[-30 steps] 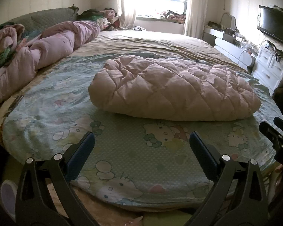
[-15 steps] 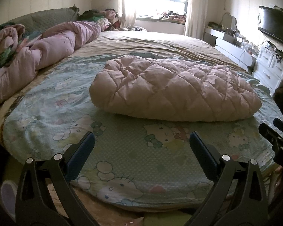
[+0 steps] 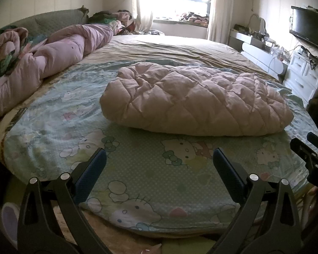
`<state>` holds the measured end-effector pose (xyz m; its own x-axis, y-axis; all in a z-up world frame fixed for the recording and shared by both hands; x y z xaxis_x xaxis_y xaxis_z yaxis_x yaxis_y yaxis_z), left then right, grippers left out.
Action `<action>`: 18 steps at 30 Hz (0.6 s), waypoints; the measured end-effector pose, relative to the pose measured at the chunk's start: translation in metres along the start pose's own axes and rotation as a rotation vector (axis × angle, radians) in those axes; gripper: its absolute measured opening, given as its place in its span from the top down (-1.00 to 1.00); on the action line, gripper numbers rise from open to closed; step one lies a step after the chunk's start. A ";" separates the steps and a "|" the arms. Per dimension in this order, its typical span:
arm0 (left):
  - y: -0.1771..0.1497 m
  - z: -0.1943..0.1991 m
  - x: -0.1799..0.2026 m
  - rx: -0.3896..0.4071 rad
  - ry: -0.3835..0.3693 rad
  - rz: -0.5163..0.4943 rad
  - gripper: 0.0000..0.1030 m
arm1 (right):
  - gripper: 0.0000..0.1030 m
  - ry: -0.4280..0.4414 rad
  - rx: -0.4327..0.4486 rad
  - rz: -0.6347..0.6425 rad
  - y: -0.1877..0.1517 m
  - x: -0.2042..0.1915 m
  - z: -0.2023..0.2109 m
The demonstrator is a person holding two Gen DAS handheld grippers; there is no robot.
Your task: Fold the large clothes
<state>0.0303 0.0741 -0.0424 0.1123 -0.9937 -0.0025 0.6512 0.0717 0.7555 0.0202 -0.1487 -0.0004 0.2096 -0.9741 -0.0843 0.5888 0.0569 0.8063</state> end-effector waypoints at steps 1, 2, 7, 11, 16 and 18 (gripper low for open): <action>0.000 0.000 0.000 0.000 -0.002 -0.001 -0.83 | -0.92 -0.002 0.001 0.002 0.000 0.000 0.000; 0.000 -0.001 0.001 0.000 0.000 -0.002 -0.83 | -0.92 -0.003 0.000 0.005 0.000 0.000 0.000; 0.000 -0.001 0.000 0.001 0.000 -0.001 -0.83 | -0.92 -0.001 -0.002 0.000 -0.001 0.001 -0.001; 0.000 -0.001 0.001 0.001 0.000 -0.004 -0.83 | -0.92 -0.001 -0.001 -0.002 -0.002 0.001 0.000; -0.001 -0.001 0.001 0.002 -0.005 -0.008 -0.83 | -0.92 0.001 -0.002 0.000 -0.002 0.001 0.000; -0.001 -0.001 0.000 0.002 -0.007 -0.007 -0.83 | -0.92 -0.003 -0.002 0.000 -0.002 0.001 -0.001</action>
<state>0.0309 0.0739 -0.0437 0.1026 -0.9947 -0.0029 0.6502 0.0649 0.7570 0.0201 -0.1496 -0.0022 0.2076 -0.9747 -0.0826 0.5900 0.0574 0.8053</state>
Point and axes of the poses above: each gripper's, at about its wrist camera, not at the fingertips, and z roughly against the way its jaws point, x to its right, y to its top, the point moved 6 cm from there along -z, roughly the way its jaws point, and after that the axes turned 4 degrees about y, right-handed, at the moved point
